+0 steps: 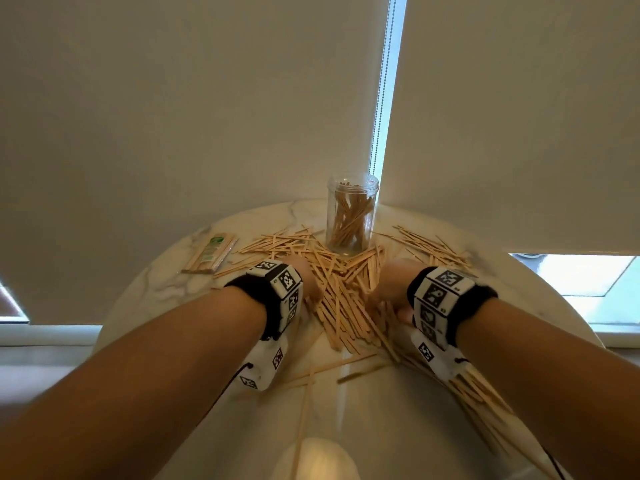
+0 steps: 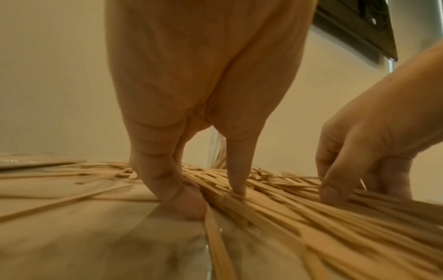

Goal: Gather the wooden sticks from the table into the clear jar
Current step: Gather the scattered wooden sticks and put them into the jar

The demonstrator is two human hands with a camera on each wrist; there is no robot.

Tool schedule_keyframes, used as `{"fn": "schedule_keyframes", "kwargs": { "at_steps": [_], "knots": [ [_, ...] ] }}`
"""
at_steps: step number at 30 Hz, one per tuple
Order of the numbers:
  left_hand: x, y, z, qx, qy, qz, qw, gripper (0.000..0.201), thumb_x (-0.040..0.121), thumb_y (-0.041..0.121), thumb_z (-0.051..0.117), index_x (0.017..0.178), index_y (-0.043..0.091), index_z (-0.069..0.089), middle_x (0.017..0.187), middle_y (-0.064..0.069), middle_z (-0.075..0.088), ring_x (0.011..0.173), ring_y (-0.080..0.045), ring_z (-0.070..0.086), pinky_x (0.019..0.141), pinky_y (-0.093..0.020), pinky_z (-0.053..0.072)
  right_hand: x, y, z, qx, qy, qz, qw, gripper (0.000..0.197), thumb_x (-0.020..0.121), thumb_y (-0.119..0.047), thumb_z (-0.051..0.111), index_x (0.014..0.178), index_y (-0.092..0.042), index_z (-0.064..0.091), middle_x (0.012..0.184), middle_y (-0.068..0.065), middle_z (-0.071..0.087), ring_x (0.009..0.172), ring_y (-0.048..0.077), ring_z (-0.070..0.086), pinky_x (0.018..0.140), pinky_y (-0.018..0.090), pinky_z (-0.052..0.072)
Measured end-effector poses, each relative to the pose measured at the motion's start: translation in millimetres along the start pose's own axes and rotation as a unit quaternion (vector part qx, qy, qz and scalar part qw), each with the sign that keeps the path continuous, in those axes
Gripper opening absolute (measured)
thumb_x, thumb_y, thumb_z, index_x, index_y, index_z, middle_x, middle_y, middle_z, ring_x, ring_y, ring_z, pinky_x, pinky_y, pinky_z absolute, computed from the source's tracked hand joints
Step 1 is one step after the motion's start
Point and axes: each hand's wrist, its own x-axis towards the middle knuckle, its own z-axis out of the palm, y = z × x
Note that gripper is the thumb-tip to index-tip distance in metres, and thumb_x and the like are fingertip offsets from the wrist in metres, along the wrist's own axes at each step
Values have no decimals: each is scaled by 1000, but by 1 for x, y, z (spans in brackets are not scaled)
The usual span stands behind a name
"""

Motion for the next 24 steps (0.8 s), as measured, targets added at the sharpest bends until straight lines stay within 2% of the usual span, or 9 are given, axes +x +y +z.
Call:
{"fn": "schedule_keyframes", "kwargs": {
  "at_steps": [3, 5, 7, 8, 12, 15, 20, 22, 24],
  "knots": [
    [-1, 2, 2, -36, 9, 2, 999, 58, 88, 54, 65, 117, 5, 66, 111, -9, 70, 104, -27, 68, 91, -36, 55, -2, 0, -2, 36, 5, 2, 999, 47, 98, -40, 57, 131, -5, 60, 126, 10, 63, 117, 23, 60, 101, 32, 49],
    [-2, 6, 7, -33, 19, 5, 999, 62, 84, 65, 62, 104, 7, 65, 98, -6, 68, 89, -24, 67, 81, -34, 56, -1, 0, 2, 32, 0, 1, 999, 49, 95, -45, 61, 126, -7, 62, 117, 7, 65, 108, 22, 63, 98, 32, 52],
    [-4, 11, 9, -17, 17, -1, 1000, 51, 83, 62, 66, 85, 11, 61, 83, -4, 63, 74, -19, 62, 70, -30, 51, 1, 0, 6, 37, -3, -5, 999, 45, 93, -38, 66, 124, -5, 63, 120, 11, 66, 112, 26, 63, 97, 34, 52],
    [-3, 14, 8, -26, 12, -3, 1000, 44, 84, 56, 69, 83, 12, 61, 81, -4, 63, 77, -20, 64, 70, -30, 52, 2, 1, 7, 42, -5, -8, 999, 42, 94, -32, 66, 124, -3, 63, 123, 13, 65, 115, 28, 63, 98, 35, 52],
    [-6, 18, 3, -59, -5, 2, 998, 38, 88, 27, 74, 118, 5, 66, 116, -11, 68, 110, -27, 65, 94, -34, 54, 3, 7, 4, 78, -21, 25, 996, 41, 91, -26, 71, 126, -4, 64, 124, 12, 66, 115, 26, 63, 101, 38, 51],
    [-9, 14, 1, -36, 7, -11, 999, 43, 95, 30, 63, 131, 6, 60, 131, -11, 61, 119, -26, 59, 98, -32, 50, 5, 17, 4, 115, -20, 39, 992, 38, 88, -27, 74, 119, -5, 66, 119, 12, 68, 110, 26, 64, 99, 38, 53],
    [-14, 6, -5, -96, 32, 0, 995, 42, 106, 24, 38, 140, 0, 47, 141, -16, 51, 127, -28, 51, 91, -24, 46, 2, 28, 5, 227, -33, 70, 971, 27, 85, -20, 77, 105, -2, 70, 107, 15, 73, 100, 29, 71, 92, 43, 57],
    [-12, 0, -3, -166, 23, 14, 986, 40, 106, 12, 35, 140, -8, 44, 143, -22, 49, 120, -31, 55, 68, -12, 51, -4, 31, 2, 266, -32, 73, 961, 20, 87, -18, 74, 98, -2, 71, 99, 15, 75, 91, 27, 73, 89, 41, 59],
    [-11, -4, -1, -248, 22, 12, 969, 38, 104, 5, 35, 135, -14, 47, 136, -28, 53, 106, -35, 61, 67, -22, 51, -14, 33, -3, 301, -26, 70, 951, 15, 89, -15, 73, 93, -2, 71, 84, 12, 75, 67, 20, 72, 73, 31, 62]
  ]
}}
